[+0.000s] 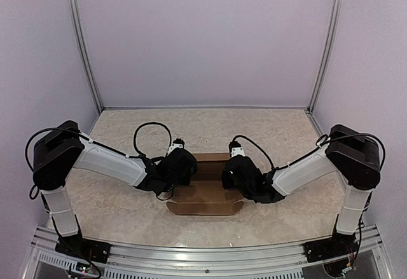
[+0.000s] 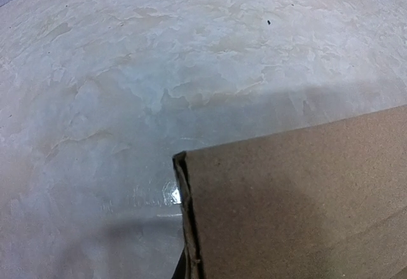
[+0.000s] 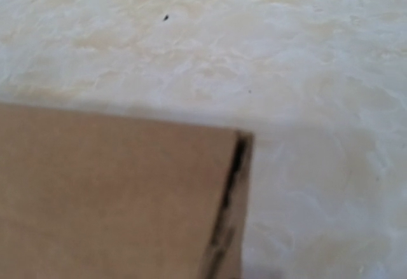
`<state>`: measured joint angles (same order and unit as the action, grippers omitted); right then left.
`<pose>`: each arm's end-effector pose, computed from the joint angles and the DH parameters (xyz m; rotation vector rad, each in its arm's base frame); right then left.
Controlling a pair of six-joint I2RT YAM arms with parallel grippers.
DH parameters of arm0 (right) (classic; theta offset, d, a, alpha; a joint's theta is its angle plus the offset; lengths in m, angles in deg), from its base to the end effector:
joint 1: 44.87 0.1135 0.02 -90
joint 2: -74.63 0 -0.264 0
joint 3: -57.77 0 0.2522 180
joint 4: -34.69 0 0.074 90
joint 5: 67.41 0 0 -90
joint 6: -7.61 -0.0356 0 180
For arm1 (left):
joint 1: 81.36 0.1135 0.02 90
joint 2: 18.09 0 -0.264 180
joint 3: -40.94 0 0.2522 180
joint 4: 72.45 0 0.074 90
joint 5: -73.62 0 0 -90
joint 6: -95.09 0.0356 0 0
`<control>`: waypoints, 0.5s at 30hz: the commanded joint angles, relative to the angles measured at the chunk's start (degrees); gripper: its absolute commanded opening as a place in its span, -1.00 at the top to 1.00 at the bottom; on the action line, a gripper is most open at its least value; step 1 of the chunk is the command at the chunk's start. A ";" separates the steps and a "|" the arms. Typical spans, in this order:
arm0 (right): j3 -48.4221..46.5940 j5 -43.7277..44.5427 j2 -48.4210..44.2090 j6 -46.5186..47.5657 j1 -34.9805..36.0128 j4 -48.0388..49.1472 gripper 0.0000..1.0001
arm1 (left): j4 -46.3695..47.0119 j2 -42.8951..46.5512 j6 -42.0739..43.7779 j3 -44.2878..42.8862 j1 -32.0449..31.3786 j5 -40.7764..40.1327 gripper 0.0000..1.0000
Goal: Fold the paper box
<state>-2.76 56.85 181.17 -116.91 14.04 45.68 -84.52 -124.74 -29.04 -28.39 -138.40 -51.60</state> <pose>0.2005 0.2937 0.1258 -0.1121 2.0800 0.3444 0.2149 -0.2937 0.1353 0.1859 2.2337 -0.0938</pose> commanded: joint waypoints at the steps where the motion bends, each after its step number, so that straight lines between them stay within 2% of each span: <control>1: -3.43 -2.04 2.11 -1.01 1.81 5.13 0.79 | 1.37 0.60 0.15 -2.00 -1.50 4.87 1.00; 3: -3.63 -2.00 2.18 -0.99 2.03 5.63 1.00 | 1.13 0.80 -0.17 -1.93 -1.42 4.60 1.00; 9: -5.22 -0.47 1.52 -1.01 3.65 3.84 1.00 | 0.95 1.80 -0.83 -1.78 -1.36 4.16 0.99; 15: -5.71 1.62 0.91 -1.86 4.10 1.55 1.00 | 0.87 3.19 -1.20 -1.28 -1.38 3.76 0.73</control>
<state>-5.69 61.99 182.57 -117.48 15.53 43.60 -86.13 -123.84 -30.48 -28.52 -138.38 -52.63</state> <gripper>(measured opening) 0.022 0.111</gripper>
